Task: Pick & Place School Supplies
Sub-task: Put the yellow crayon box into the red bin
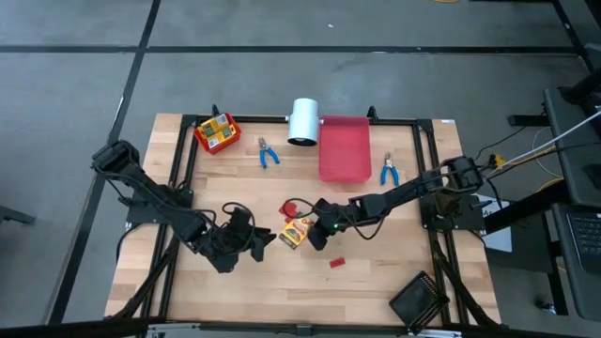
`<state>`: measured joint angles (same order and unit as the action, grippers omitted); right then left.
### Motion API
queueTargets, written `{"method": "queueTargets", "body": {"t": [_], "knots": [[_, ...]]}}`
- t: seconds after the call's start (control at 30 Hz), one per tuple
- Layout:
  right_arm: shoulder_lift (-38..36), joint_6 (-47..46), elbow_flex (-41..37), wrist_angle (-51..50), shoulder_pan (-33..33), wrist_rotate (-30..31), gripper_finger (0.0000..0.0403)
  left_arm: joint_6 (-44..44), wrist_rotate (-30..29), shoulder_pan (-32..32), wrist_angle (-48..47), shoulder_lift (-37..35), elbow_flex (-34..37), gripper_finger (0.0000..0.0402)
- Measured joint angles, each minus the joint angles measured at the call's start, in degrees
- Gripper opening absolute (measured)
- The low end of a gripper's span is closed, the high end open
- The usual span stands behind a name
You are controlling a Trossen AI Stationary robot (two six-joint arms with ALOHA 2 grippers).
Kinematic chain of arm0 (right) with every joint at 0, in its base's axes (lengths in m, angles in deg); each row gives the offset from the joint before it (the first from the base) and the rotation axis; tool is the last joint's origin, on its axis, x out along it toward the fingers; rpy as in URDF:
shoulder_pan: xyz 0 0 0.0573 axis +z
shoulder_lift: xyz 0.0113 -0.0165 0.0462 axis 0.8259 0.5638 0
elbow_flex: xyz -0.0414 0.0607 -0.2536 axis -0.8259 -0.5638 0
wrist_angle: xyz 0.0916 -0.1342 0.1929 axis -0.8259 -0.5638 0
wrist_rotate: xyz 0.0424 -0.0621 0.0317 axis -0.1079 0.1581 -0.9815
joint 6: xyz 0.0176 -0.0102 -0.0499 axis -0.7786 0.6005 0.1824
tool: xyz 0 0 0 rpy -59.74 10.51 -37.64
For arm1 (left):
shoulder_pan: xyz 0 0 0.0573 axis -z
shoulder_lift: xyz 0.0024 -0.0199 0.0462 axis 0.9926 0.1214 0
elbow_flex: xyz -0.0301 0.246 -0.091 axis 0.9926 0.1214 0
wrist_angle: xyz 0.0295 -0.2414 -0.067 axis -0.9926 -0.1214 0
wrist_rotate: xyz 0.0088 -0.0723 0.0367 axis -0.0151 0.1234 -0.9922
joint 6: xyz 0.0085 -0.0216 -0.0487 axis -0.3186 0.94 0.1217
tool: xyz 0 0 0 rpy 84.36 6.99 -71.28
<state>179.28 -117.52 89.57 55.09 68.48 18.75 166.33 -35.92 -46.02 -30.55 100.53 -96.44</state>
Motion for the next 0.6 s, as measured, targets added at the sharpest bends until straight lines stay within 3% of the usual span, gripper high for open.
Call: {"method": "queueTargets", "body": {"t": [0.6], "knots": [[1.01, -1.97, 0.06, 1.16, -0.02, 2.62, 0.0000, -2.33, 1.21, -1.61, -1.55, -0.22, 0.00, 0.0157]]}}
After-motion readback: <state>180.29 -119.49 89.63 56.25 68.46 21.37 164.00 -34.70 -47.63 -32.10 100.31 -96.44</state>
